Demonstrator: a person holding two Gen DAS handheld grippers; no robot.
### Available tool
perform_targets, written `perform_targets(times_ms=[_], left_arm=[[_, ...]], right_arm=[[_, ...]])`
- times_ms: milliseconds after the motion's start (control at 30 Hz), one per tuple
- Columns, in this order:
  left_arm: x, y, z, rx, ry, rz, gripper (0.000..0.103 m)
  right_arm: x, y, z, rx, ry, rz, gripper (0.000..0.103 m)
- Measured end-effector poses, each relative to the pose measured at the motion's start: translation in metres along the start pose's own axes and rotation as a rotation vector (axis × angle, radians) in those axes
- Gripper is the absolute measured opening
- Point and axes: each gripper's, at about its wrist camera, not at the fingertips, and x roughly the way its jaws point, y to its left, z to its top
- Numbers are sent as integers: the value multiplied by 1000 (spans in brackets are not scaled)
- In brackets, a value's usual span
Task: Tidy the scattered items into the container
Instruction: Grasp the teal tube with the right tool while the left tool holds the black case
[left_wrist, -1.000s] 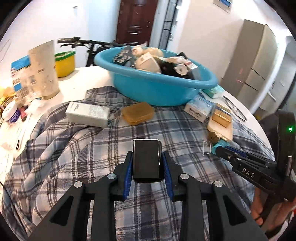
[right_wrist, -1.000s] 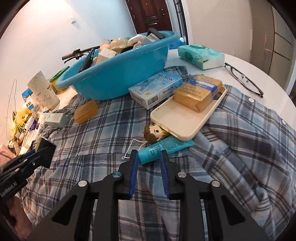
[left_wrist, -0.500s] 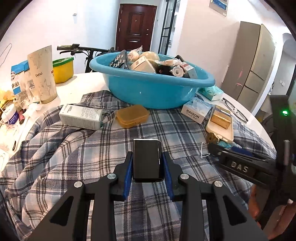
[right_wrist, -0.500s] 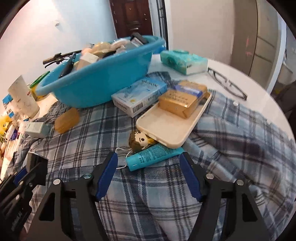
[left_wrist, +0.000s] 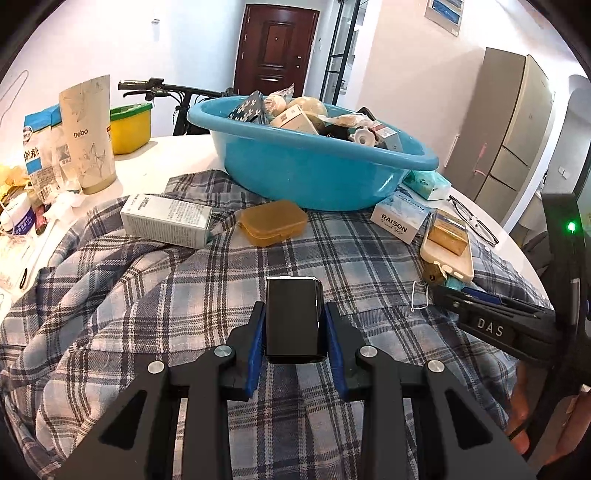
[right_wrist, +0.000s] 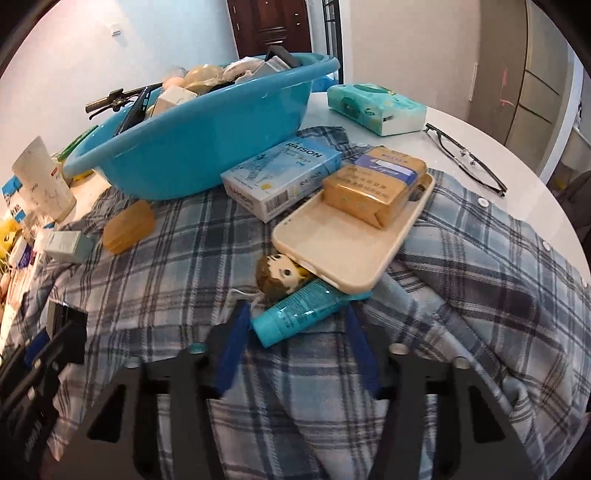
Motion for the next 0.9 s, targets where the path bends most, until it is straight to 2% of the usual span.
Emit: perform_targets(times_ms=[67, 167, 333, 500, 900], left_arm=[[0, -1, 0, 8, -2, 2, 32], [0, -3, -2, 17, -6, 10, 32], [0, -2, -2, 7, -6, 10, 32], [0, -2, -2, 9, -3, 7, 32], [0, -1, -2, 0, -5, 13, 32]], right_arm=[[-1, -2, -1, -30, -1, -27, 24], [-5, -11, -3, -10, 10, -2, 19], [-13, -19, -9, -17, 14, -13, 17], [-20, -19, -16, -47, 39, 11, 17], [-14, -18, -14, -32, 14, -1, 17]])
